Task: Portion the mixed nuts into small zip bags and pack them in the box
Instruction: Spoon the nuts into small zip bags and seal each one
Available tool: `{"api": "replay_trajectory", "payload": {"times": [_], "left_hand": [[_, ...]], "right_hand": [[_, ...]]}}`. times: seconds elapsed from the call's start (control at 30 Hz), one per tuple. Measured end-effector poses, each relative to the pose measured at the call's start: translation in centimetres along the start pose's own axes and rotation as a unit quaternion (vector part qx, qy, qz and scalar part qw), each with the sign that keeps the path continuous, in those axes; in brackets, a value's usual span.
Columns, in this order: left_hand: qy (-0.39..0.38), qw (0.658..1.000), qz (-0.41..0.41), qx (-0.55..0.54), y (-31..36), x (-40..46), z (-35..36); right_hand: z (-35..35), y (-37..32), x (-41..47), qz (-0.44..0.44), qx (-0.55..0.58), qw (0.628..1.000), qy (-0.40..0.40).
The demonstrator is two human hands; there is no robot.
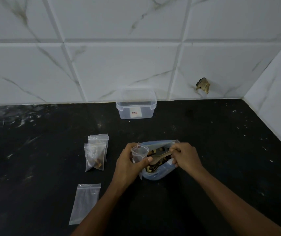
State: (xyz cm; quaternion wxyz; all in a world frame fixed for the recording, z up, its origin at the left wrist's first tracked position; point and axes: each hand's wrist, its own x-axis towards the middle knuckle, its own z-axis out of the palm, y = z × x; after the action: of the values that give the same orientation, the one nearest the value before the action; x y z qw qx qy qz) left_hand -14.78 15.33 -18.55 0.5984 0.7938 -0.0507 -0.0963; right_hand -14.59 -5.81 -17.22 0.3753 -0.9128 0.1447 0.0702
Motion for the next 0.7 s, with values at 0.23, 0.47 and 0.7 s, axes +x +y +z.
{"api": "replay_trajectory", "payload": {"times": [0.23,0.47,0.7], "left_hand": [[-0.004,1.000,-0.006,-0.008,0.1,0.0,-0.4],[0.000,1.000,-0.004,-0.014,-0.3,-0.1,0.0],[0.003,1.000,-0.003,-0.005,-0.1,0.0,-0.1]], "right_hand": [[-1.2,0.0,0.0,-0.040,-0.078,0.995,-0.038],[1.2,0.3,-0.4,0.090,0.092,0.991,-0.039],[1.3,0.4,-0.4,0.105,0.106,0.988,-0.042]]}}
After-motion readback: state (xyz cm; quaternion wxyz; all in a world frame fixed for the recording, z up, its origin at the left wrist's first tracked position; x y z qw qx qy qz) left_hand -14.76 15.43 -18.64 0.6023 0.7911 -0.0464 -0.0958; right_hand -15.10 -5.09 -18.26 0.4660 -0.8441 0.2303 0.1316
